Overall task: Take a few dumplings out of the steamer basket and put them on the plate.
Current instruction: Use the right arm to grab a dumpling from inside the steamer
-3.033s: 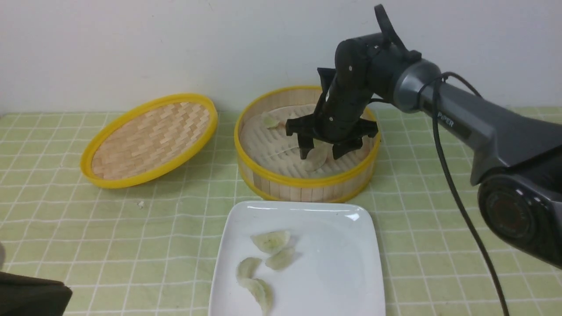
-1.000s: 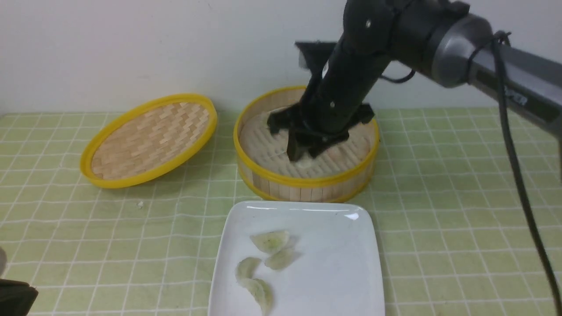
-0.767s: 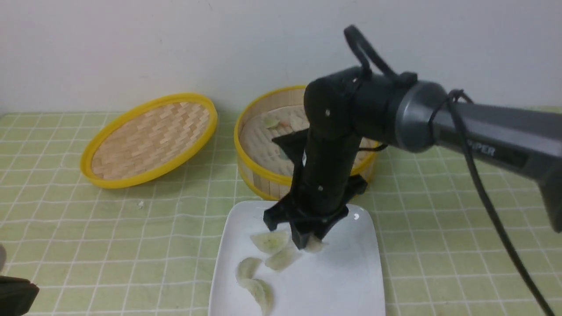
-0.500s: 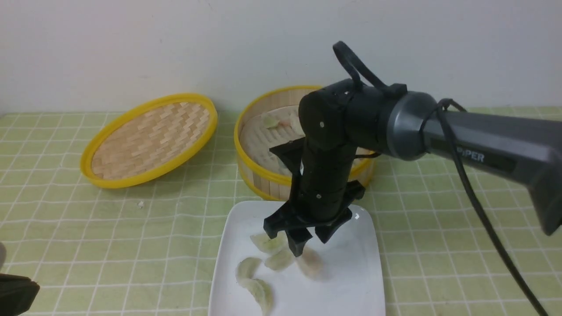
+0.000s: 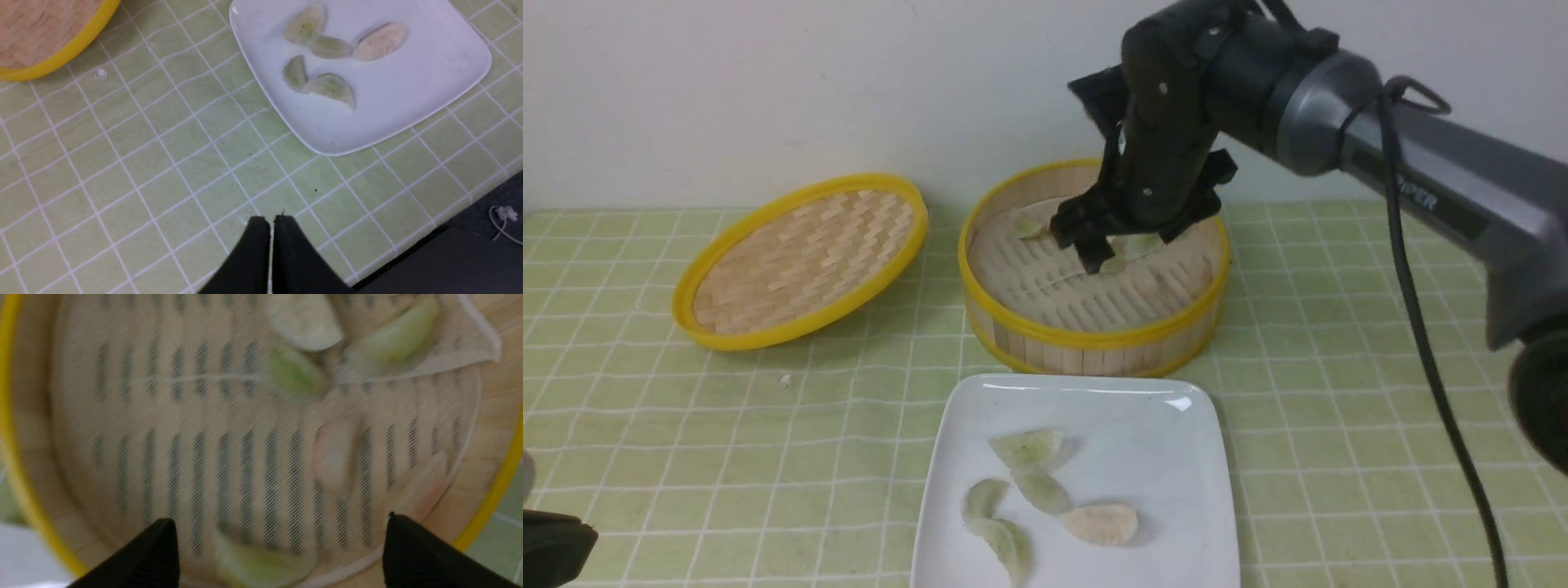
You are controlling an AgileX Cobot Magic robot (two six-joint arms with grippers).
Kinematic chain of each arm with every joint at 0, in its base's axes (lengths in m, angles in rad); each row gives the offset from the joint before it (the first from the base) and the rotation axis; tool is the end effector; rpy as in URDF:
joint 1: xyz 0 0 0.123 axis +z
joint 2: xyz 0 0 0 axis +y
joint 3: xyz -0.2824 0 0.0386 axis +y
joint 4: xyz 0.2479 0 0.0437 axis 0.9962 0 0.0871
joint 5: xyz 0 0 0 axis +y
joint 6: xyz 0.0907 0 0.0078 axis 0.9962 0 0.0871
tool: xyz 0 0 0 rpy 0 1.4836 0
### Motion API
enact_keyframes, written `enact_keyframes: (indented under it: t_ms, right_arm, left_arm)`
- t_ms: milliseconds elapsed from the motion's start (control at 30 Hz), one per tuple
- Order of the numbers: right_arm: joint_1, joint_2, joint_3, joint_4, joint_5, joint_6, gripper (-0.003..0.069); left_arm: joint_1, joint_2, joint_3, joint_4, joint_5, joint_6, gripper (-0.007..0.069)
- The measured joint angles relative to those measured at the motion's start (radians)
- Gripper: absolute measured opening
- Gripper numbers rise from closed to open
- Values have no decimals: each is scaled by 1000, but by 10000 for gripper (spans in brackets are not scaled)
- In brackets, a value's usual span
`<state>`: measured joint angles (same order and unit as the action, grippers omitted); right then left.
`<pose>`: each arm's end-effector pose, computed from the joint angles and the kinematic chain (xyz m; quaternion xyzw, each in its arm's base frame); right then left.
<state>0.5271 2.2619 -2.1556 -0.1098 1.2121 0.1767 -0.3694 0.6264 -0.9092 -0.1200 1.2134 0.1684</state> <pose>0.4291 0.2390 0.2478 -0.1817 0.9673 0.0076 0.1770 0.0708 -0.0384 0.3635 0.2482 0.8993 -0.0953 0.3473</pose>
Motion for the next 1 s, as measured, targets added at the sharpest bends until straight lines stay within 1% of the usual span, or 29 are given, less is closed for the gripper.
enact_keyframes:
  t_ms: [167, 300, 433, 500, 533, 567, 633, 667, 767, 833, 933, 967, 1000]
  right_arm:
    - [-71, 130, -106, 6, -28, 2, 584]
    - [-80, 195, -130, 6, -39, -21, 556]
    - [-79, 230, -130, 15, -40, -49, 498]
    - [-79, 237, -131, 14, -41, -52, 440]
    - [-79, 241, -133, 20, -42, -58, 389]
    - [-79, 241, -133, 22, -42, -57, 379]
    - [-78, 243, -139, 40, -41, -70, 227]
    - [-77, 243, -143, 40, -35, -74, 180]
    - [-77, 243, -183, 29, 17, -77, 188]
    - [-79, 234, -219, 33, 24, -73, 189]
    - [-80, 164, -206, 97, 27, -74, 189]
    - [-79, 89, -150, 154, 26, -80, 189]
    - [-79, 89, -140, 162, 26, -80, 189]
  left_arm:
    - [0, 0, 0, 0, 0, -7, -6]
    - [0, 0, 0, 0, 0, -12, -6]
    - [0, 0, 0, 0, 1, -19, -6]
    - [0, 0, 0, 0, 1, -19, -6]
    - [0, 0, 0, 0, 1, -19, -6]
    - [0, 0, 0, 0, 1, -19, -6]
    - [0, 0, 0, 0, 1, -19, -6]
    - [0, 0, 0, 0, 1, -19, -6]
    - [0, 0, 0, 0, 1, -19, -6]
    - [0, 0, 0, 0, 1, -19, -6]
    - [0, 0, 0, -2, 4, -19, -6]
    - [0, 0, 0, -1, 5, -19, -6]
    - [0, 0, 0, -1, 5, -19, -6]
